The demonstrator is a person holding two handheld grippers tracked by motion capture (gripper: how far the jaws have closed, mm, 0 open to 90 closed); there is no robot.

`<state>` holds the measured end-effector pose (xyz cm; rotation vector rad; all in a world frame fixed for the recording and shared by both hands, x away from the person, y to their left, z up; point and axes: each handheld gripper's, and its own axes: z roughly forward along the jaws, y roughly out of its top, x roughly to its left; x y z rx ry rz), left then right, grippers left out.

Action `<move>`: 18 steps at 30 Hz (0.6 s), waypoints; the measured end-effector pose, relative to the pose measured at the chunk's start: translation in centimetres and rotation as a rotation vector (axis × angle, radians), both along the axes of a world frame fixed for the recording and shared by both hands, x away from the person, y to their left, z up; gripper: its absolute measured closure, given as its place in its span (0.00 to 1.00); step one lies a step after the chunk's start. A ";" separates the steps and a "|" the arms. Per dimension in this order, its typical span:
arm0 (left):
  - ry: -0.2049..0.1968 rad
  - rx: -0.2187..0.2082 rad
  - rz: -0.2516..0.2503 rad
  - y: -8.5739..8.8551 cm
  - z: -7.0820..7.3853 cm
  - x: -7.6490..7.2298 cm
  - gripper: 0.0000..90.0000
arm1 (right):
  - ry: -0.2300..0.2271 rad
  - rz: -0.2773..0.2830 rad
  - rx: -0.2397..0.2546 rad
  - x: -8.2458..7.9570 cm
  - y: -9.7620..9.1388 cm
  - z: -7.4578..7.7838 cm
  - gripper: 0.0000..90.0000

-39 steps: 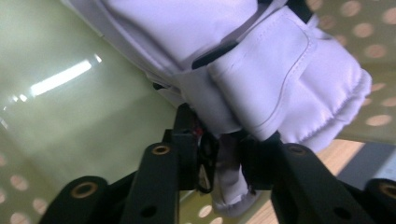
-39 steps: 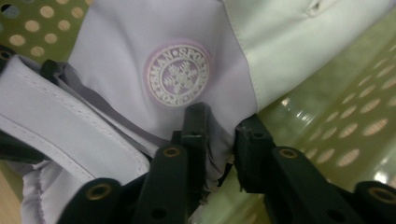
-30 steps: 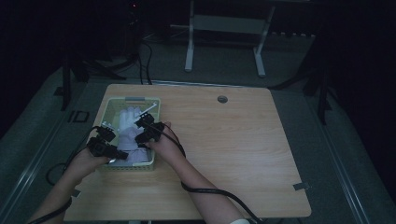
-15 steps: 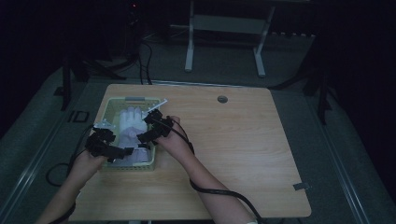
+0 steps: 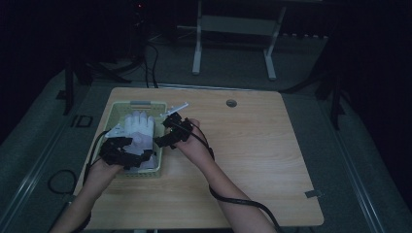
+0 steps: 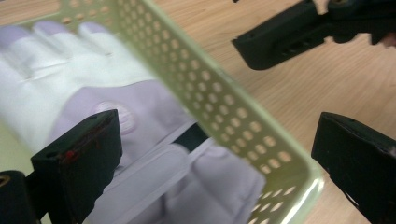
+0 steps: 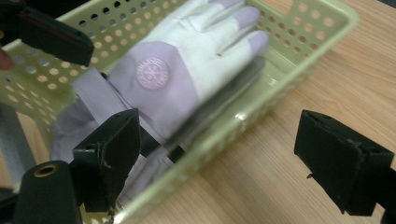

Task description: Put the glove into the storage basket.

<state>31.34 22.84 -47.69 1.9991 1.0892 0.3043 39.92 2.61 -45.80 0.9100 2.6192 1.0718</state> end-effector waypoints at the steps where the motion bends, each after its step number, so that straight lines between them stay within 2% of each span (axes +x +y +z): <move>1: -0.004 -0.001 -0.006 -0.3 0.0 -0.1 0.02 | -0.001 -0.001 0.002 0.0 -0.4 0.0 0.16; 4: -0.019 0.009 -0.024 -1.3 0.1 -0.1 0.02 | -0.010 -0.005 -0.001 0.0 -1.3 0.1 0.16; 9: -0.039 -0.012 -0.042 -2.8 0.2 -0.3 0.02 | -0.018 -0.026 0.001 0.0 -3.1 0.2 0.16; 12: -0.048 -0.014 -0.047 -3.7 0.4 -0.3 0.02 | -0.018 -0.038 -0.002 0.1 -4.1 0.1 0.16; 15: -0.062 -0.004 -0.068 -4.8 0.4 -0.4 0.02 | -0.016 -0.043 -0.009 0.1 -5.1 -0.1 0.16; 18: -0.067 -0.013 -0.091 -5.9 0.2 -0.5 0.02 | -0.011 -0.055 -0.013 0.1 -6.0 -0.3 0.16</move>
